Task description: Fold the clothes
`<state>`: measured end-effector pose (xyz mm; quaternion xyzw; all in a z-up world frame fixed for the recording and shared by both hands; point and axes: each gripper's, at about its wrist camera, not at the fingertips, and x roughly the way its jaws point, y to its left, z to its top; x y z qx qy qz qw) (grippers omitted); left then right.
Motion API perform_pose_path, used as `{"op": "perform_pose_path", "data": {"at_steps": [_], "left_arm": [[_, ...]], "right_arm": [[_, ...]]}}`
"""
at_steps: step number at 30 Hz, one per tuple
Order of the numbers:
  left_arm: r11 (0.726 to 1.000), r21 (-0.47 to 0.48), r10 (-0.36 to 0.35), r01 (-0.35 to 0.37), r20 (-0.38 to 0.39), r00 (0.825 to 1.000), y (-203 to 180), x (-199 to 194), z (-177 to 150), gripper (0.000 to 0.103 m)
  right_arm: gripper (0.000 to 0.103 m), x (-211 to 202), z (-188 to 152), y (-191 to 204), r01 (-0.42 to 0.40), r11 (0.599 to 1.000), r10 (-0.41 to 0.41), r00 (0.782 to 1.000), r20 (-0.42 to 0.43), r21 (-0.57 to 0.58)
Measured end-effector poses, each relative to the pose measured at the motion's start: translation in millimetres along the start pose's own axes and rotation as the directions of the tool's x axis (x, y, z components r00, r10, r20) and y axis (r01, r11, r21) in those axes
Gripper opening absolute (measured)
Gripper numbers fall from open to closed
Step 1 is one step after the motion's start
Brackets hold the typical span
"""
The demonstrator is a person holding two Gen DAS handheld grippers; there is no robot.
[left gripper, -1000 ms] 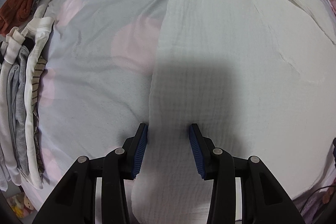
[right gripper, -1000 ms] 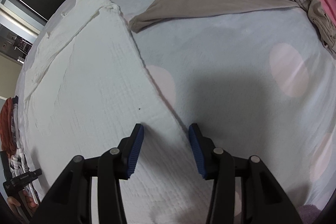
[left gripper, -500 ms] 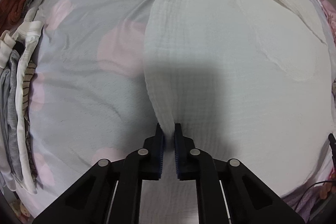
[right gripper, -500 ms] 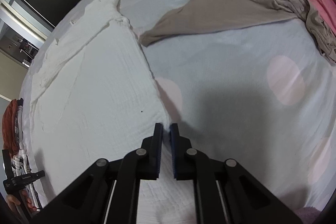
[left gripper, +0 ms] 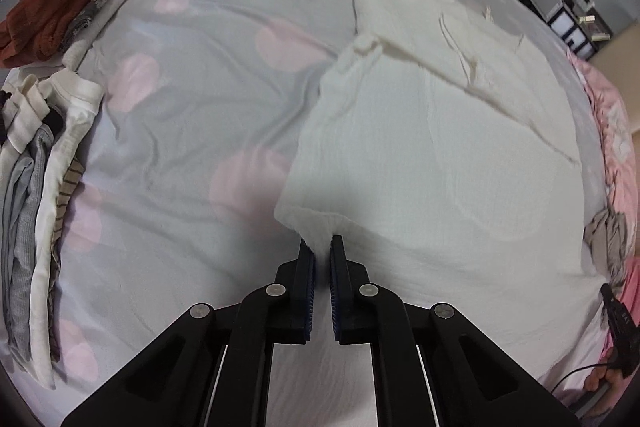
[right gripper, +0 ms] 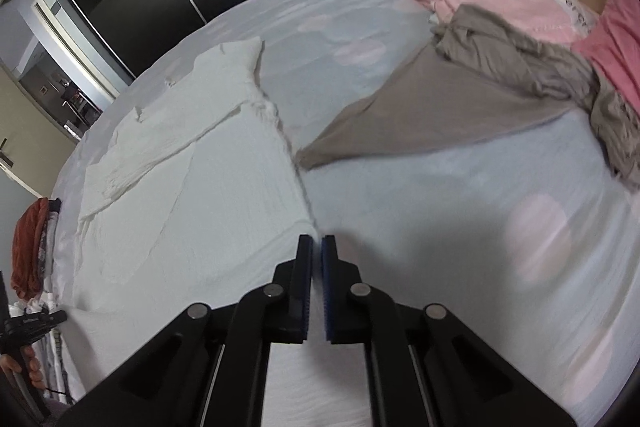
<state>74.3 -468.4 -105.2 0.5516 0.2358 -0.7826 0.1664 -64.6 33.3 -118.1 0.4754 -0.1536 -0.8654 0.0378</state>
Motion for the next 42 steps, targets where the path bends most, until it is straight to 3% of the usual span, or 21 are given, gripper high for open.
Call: {"op": "perform_pose_path", "data": {"at_steps": [7, 9, 12, 15, 17, 20, 21, 23, 26, 29, 31, 33, 37, 38, 40, 42], "left_arm": [[0.998, -0.065, -0.019, 0.027, 0.118, 0.993, -0.8, 7.4, 33.2, 0.007], [0.998, -0.064, 0.007, 0.001, 0.128, 0.992, -0.2, 12.3, 38.7, 0.007], [0.993, 0.006, 0.116, -0.117, 0.110, 0.987, -17.1, 39.9, 44.4, 0.007], [0.970, 0.104, 0.208, -0.218, 0.092, 0.974, -29.4, 56.6, 41.1, 0.008], [0.957, 0.141, 0.242, -0.253, 0.089, 0.966, -36.0, 63.1, 41.5, 0.010], [0.963, 0.115, 0.233, -0.242, 0.081, 0.969, -34.8, 62.6, 44.8, 0.010], [0.970, 0.095, 0.217, -0.225, 0.082, 0.973, -32.1, 59.7, 45.4, 0.010], [0.981, 0.048, 0.181, -0.186, 0.093, 0.979, -25.0, 51.7, 46.4, 0.011], [0.991, -0.016, 0.131, -0.130, 0.123, 0.984, -14.7, 33.9, 43.1, 0.013], [0.994, -0.003, 0.104, -0.105, 0.171, 0.980, -15.0, 13.3, 34.5, 0.013], [0.989, 0.054, 0.125, -0.141, 0.221, 0.967, -23.4, -0.8, 23.7, 0.013], [0.978, 0.106, 0.147, -0.181, 0.270, 0.951, -31.6, -16.2, 12.1, 0.013], [0.952, 0.227, 0.126, -0.205, 0.318, 0.940, -53.0, -39.4, 0.3, 0.013], [0.935, 0.284, 0.113, -0.211, 0.325, 0.939, -63.5, -45.2, -4.0, 0.013], [0.891, 0.397, 0.084, -0.222, 0.337, 0.938, -84.8, -56.7, -12.7, 0.013], [0.798, 0.543, 0.077, -0.263, 0.340, 0.937, -106.1, -67.5, -27.3, 0.013]], "right_arm": [[0.004, 16.9, 24.3, 0.8, -0.031, 0.999, 0.032, 0.997, 0.068, -0.026], [0.004, 29.7, 26.3, 6.0, -0.022, 0.999, 0.025, 0.998, 0.060, -0.047], [0.004, 53.7, 25.7, 13.6, -0.004, 0.997, 0.006, 1.000, 0.022, -0.076], [0.005, 74.6, 23.7, 17.3, 0.007, 0.996, -0.010, 1.000, -0.023, -0.093], [0.008, 82.8, 23.3, 17.5, 0.000, 0.996, -0.004, 0.999, -0.043, -0.093], [0.009, 84.3, 25.4, 10.3, -0.028, 0.998, 0.026, 0.999, -0.047, -0.048], [0.012, 81.4, 27.1, 5.5, -0.050, 0.999, 0.050, 0.998, -0.040, -0.012], [0.031, 70.7, 30.3, -6.0, -0.093, 0.994, 0.093, 0.996, 0.002, 0.060], [0.048, 50.7, 33.1, -22.8, -0.133, 0.980, 0.121, 0.989, 0.085, 0.149], [0.051, 41.8, 32.2, -27.3, -0.138, 0.976, 0.124, 0.988, 0.091, 0.170], [0.051, 39.1, 28.8, -23.3, -0.146, 0.977, 0.137, 0.988, 0.066, 0.155], [0.051, 32.1, 24.8, -13.8, -0.150, 0.982, 0.145, 0.988, 0.055, 0.111], [0.051, 16.3, 16.9, 6.9, -0.157, 0.988, 0.157, 0.987, 0.029, 0.002], [0.051, 11.2, 15.2, 14.5, -0.158, 0.987, 0.159, 0.987, 0.019, -0.041], [0.051, 1.6, 11.3, 30.9, -0.179, 0.975, 0.179, 0.984, -0.011, -0.130], [0.051, -4.6, 8.3, 49.8, -0.209, 0.953, 0.200, 0.978, -0.063, -0.218]]}}
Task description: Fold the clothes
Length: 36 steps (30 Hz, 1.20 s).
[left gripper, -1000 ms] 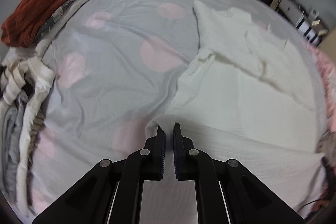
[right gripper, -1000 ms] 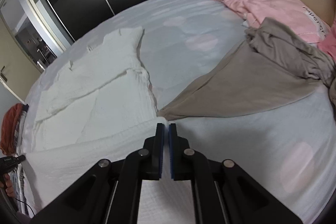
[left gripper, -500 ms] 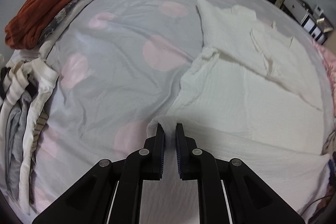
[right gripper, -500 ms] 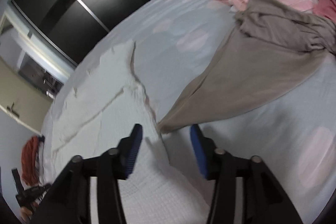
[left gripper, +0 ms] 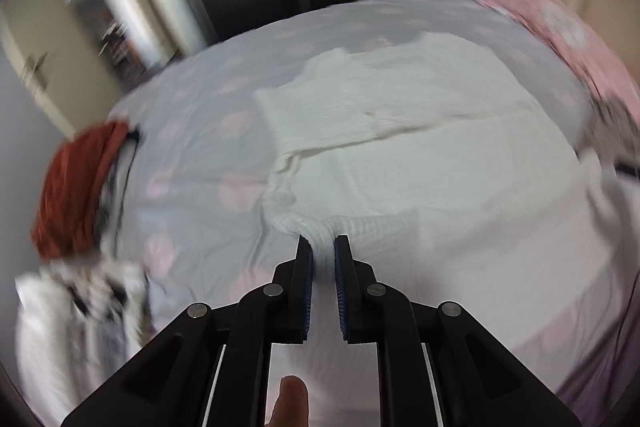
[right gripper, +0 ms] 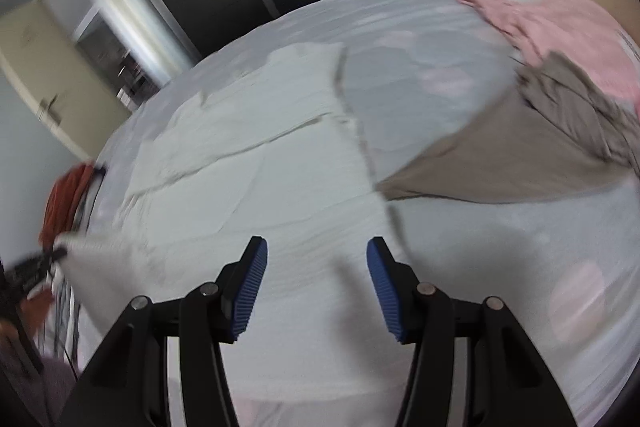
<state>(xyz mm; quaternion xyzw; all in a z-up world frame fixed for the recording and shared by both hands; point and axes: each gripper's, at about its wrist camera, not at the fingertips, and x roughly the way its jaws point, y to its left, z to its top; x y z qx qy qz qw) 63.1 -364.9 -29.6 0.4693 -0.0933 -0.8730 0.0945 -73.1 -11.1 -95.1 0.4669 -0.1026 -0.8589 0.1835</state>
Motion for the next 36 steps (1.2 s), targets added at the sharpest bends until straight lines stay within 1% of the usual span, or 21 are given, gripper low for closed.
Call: {"op": "perform_pose_path", "data": {"at_steps": [2, 3, 5, 6, 7, 9, 10, 13, 14, 16, 19, 21, 22, 23, 24, 26, 27, 30, 32, 34, 36], "left_arm": [[0.991, 0.133, -0.005, 0.006, -0.007, 1.000, -14.6, -9.3, 2.2, 0.013], [0.981, 0.195, -0.011, 0.013, -0.012, 1.000, -20.8, -14.5, 2.2, 0.016], [0.951, 0.309, -0.022, 0.029, -0.025, 0.999, -31.6, -24.4, 1.7, 0.016], [0.936, 0.352, -0.025, 0.034, -0.030, 0.999, -35.3, -27.7, 1.1, 0.016], [0.918, 0.396, -0.022, 0.035, -0.038, 0.999, -38.9, -30.8, -0.3, 0.016], [0.880, 0.473, -0.019, 0.043, -0.056, 0.998, -45.7, -35.8, -4.2, 0.016], [0.853, 0.518, -0.030, 0.066, -0.077, 0.997, -50.8, -38.5, -9.2, 0.016], [0.759, 0.638, -0.055, 0.131, -0.139, 0.989, -65.8, -44.3, -26.1, 0.016], [0.725, 0.673, -0.057, 0.149, -0.157, 0.986, -70.6, -44.3, -32.9, 0.017], [0.668, 0.720, -0.048, 0.189, -0.212, 0.976, -79.4, -37.7, -47.5, 0.017], [0.624, 0.736, -0.049, 0.263, -0.299, 0.953, -87.7, -21.8, -63.9, 0.019], [0.606, 0.738, -0.044, 0.296, -0.341, 0.939, -92.5, -8.6, -73.5, 0.025], [0.598, 0.735, -0.039, 0.318, -0.369, 0.929, -94.0, -1.5, -77.7, 0.026], [0.591, 0.731, -0.035, 0.340, -0.398, 0.917, -95.5, 5.6, -81.8, 0.026], [0.577, 0.733, -0.026, 0.361, -0.425, 0.905, -99.1, 11.7, -86.8, 0.026], [0.535, 0.749, -0.012, 0.390, -0.455, 0.890, -104.9, 20.4, -97.6, 0.026], [0.519, 0.755, -0.007, 0.400, -0.465, 0.885, -107.3, 24.0, -101.7, 0.026], [0.505, 0.741, -0.001, 0.441, -0.511, 0.860, -111.9, 36.9, -108.9, 0.026], [0.497, 0.745, 0.016, 0.444, -0.520, 0.854, -113.7, 46.4, -112.7, 0.026], [0.502, 0.744, 0.028, 0.440, -0.522, 0.852, -114.5, 55.9, -114.9, 0.026], [0.523, 0.733, 0.031, 0.436, -0.527, 0.849, -113.6, 65.9, -115.6, 0.026]], "right_arm": [[0.051, 0.1, 2.0, 22.8, -0.031, 0.993, 0.024, 0.998, -0.060, -0.112], [0.051, 0.9, 2.9, 34.7, -0.046, 0.983, 0.029, 0.995, -0.097, -0.176], [0.051, 1.9, 3.9, 57.0, -0.074, 0.950, 0.023, 0.986, -0.167, -0.303], [0.051, 2.3, 3.9, 67.5, -0.083, 0.926, 0.009, 0.980, -0.198, -0.367], [0.051, 2.6, 2.8, 77.6, -0.078, 0.895, -0.025, 0.974, -0.224, -0.439], [0.051, 2.7, -1.7, 92.9, -0.058, 0.820, -0.110, 0.960, -0.257, -0.569], [0.051, 3.2, -5.1, 98.6, -0.049, 0.776, -0.158, 0.950, -0.269, -0.629], [0.051, 7.6, -20.6, 103.0, -0.071, 0.643, -0.286, 0.901, -0.325, -0.762], [0.051, 9.6, -26.6, 101.8, -0.084, 0.609, -0.318, 0.885, -0.339, -0.789], [0.051, 13.6, -38.5, 95.6, -0.118, 0.565, -0.359, 0.856, -0.372, -0.816], [0.051, 21.1, -53.0, 82.8, -0.161, 0.553, -0.390, 0.817, -0.425, -0.817], [0.051, 26.9, -59.2, 74.9, -0.172, 0.553, -0.406, 0.798, -0.444, -0.815], [0.051, 29.6, -61.7, 70.9, -0.177, 0.555, -0.412, 0.790, -0.453, -0.813], [0.051, 31.7, -63.3, 67.6, -0.180, 0.558, -0.415, 0.785, -0.461, -0.810], [0.051, 33.6, -64.5, 64.4, -0.184, 0.562, -0.417, 0.780, -0.467, -0.807], [0.051, 36.1, -65.2, 58.6, -0.190, 0.570, -0.415, 0.773, -0.479, -0.800], [0.051, 36.9, -65.0, 56.0, -0.194, 0.574, -0.413, 0.770, -0.486, -0.795], [0.051, 38.8, -65.2, 49.2, -0.206, 0.580, -0.411, 0.761, -0.501, -0.788], [0.051, 40.6, -65.9, 45.0, -0.209, 0.579, -0.414, 0.757, -0.505, -0.788], [0.051, 43.5, -66.2, 39.6, -0.200, 0.575, -0.425, 0.756, -0.498, -0.793], [0.051, 47.1, -66.3, 33.3, -0.194, 0.579, -0.433, 0.750, -0.500, -0.792]]}}
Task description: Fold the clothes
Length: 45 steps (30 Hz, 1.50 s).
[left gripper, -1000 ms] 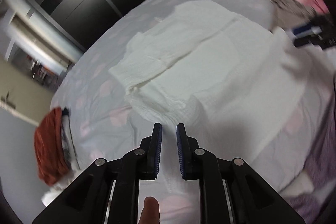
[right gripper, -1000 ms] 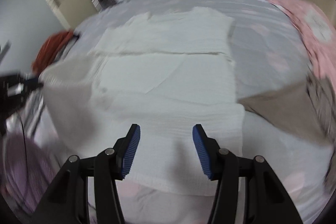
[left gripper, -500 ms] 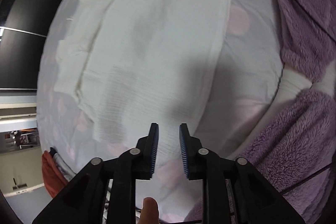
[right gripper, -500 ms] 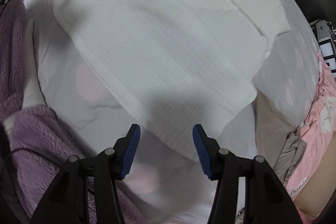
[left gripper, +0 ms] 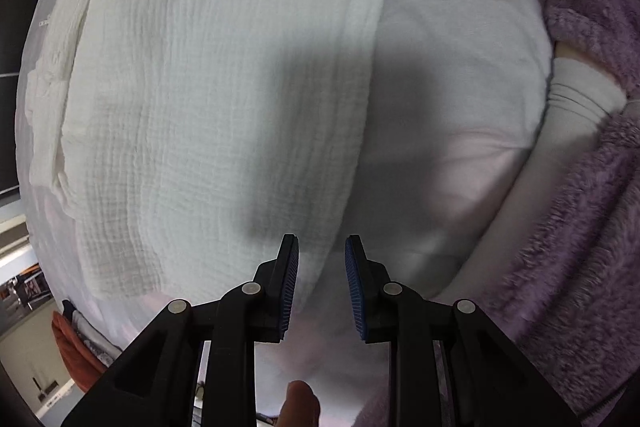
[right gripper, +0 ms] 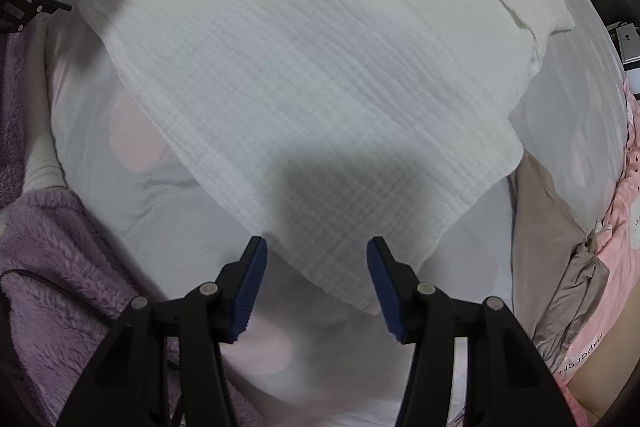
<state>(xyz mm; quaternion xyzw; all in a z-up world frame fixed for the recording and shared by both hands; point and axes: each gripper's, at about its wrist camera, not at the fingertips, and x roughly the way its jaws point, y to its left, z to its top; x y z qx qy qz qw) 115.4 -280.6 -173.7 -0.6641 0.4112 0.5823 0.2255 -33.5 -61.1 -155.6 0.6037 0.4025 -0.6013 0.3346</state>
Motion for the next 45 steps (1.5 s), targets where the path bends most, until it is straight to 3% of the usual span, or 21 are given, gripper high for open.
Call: {"op": "perform_pose_path", "data": {"at_steps": [6, 15, 18, 20, 22, 25, 28, 32, 34, 42, 45], "left_arm": [[0.998, -0.060, 0.009, -0.009, 0.003, 1.000, 9.9, 14.0, -5.5, 0.026], [0.991, -0.132, 0.032, -0.028, 0.033, 0.999, 13.3, 14.9, -8.3, 0.026], [0.985, -0.160, 0.072, -0.063, 0.052, 0.996, 13.6, 12.7, -9.3, 0.027], [0.979, -0.188, 0.095, -0.082, 0.060, 0.994, 16.5, 11.2, -10.7, 0.025], [0.970, -0.221, 0.122, -0.105, 0.064, 0.990, 20.1, 9.2, -11.7, 0.019], [0.950, -0.281, 0.159, -0.135, 0.063, 0.985, 26.6, 1.0, -14.0, 0.013], [0.918, -0.374, 0.176, -0.135, 0.078, 0.981, 35.9, -15.4, -19.4, 0.009], [0.851, -0.509, 0.214, -0.126, 0.118, 0.970, 48.2, -49.8, -34.8, 0.007], [0.811, -0.571, 0.249, -0.131, 0.134, 0.959, 49.7, -69.4, -47.1, 0.007], [0.632, -0.766, 0.389, -0.119, 0.181, 0.903, 54.4, -151.9, -104.6, 0.007], [0.604, -0.788, 0.447, -0.123, 0.207, 0.870, 46.2, -182.4, -123.1, 0.005]], "right_arm": [[0.051, 9.2, -14.0, 5.7, -0.049, 0.997, 0.046, 0.998, -0.052, -0.065], [0.050, 17.0, -16.6, 5.2, -0.006, 0.997, 0.002, 0.999, -0.052, -0.080], [0.037, 10.7, -22.5, 1.9, 0.004, 0.997, -0.007, 0.999, -0.033, -0.071], [0.020, 4.5, -27.7, 1.4, 0.029, 0.997, -0.030, 0.999, -0.016, -0.073], [0.013, -1.4, -32.5, 1.6, 0.052, 0.996, -0.053, 0.999, -0.001, -0.072], [0.011, -14.6, -39.0, 0.5, 0.086, 0.995, -0.084, 0.996, 0.038, -0.054], [0.010, -33.5, -44.2, -3.1, 0.122, 0.992, -0.120, 0.989, 0.087, -0.018], [0.010, -72.2, -53.3, -14.5, 0.186, 0.979, -0.197, 0.966, 0.170, 0.079], [0.010, -92.3, -79.5, -34.9, 0.202, 0.970, -0.228, 0.949, 0.218, 0.136], [0.009, -187.5, -88.9, -10.3, 0.211, 0.912, -0.345, 0.859, 0.378, 0.352], [0.009, -206.7, -79.3, -6.5, 0.217, 0.907, -0.367, 0.828, 0.423, 0.361]]}}
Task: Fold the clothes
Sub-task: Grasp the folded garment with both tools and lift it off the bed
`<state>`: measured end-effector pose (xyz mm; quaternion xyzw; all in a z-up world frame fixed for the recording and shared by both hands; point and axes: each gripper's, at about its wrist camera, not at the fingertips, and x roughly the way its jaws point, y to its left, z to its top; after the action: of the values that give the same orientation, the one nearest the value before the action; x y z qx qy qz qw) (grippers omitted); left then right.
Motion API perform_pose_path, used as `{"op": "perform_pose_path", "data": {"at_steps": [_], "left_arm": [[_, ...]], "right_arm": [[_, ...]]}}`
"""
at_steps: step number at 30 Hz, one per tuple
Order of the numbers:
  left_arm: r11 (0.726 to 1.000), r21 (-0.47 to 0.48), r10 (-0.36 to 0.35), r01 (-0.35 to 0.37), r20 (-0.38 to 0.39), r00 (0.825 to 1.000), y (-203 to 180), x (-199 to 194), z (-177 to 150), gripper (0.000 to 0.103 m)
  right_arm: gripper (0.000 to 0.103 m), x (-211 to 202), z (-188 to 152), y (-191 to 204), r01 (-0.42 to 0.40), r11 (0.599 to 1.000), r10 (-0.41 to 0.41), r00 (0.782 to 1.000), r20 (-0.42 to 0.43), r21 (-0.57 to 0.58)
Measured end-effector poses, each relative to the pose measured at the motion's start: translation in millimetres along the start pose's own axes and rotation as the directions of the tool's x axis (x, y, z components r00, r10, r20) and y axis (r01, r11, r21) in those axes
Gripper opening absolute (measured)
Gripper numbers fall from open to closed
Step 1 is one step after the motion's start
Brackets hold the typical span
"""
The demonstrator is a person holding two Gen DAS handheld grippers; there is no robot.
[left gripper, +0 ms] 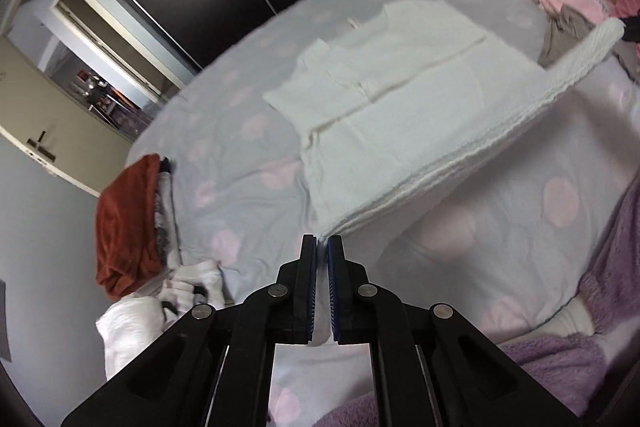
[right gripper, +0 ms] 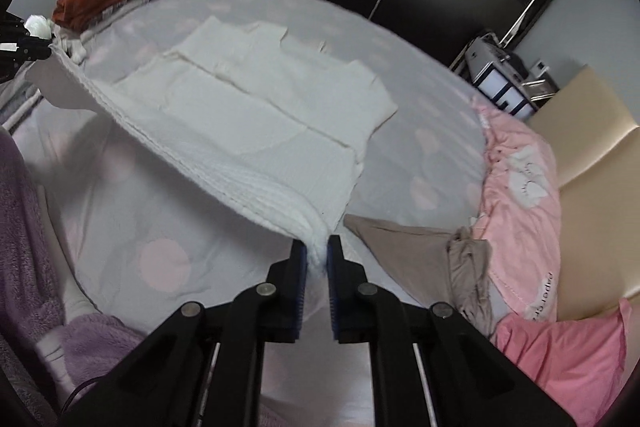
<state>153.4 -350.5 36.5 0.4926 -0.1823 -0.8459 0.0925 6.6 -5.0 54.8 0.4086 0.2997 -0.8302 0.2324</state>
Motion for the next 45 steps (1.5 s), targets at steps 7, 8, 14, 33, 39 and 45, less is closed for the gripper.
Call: {"op": "perform_pose_path", "data": {"at_steps": [7, 8, 14, 33, 39, 45], "left_arm": [[0.999, -0.021, 0.045, -0.042, 0.130, 0.990, 0.8, -58.6, -4.3, 0.003], [0.998, -0.024, 0.055, -0.052, 0.148, 0.987, 1.3, -65.4, -6.9, 0.003], [0.995, -0.084, 0.069, -0.052, 0.222, 0.973, 13.2, -99.0, -19.5, 0.003], [0.998, -0.023, 0.069, -0.065, 0.294, 0.953, 7.8, -191.8, -66.0, 0.003], [0.995, -0.010, 0.094, -0.095, 0.270, 0.958, 7.4, -183.6, -43.6, 0.003], [0.990, 0.024, 0.125, -0.136, 0.266, 0.956, 15.0, -160.3, -3.7, 0.003]], "right_arm": [[0.008, -62.2, -4.2, 40.3, 0.050, 0.998, -0.052, 0.996, 0.078, 0.031], [0.008, -65.8, -6.9, 37.7, 0.057, 0.998, -0.060, 0.994, 0.091, 0.039], [0.008, -97.1, -16.3, 38.5, 0.080, 0.994, -0.091, 0.984, 0.152, 0.077], [0.008, -210.0, -61.0, 73.4, 0.156, 0.985, -0.167, 0.964, 0.209, 0.070], [0.008, -206.3, -48.0, 70.0, 0.183, 0.981, -0.192, 0.962, 0.194, 0.062], [0.008, -180.2, -20.5, 48.5, 0.205, 0.977, -0.214, 0.961, 0.175, 0.066]]}}
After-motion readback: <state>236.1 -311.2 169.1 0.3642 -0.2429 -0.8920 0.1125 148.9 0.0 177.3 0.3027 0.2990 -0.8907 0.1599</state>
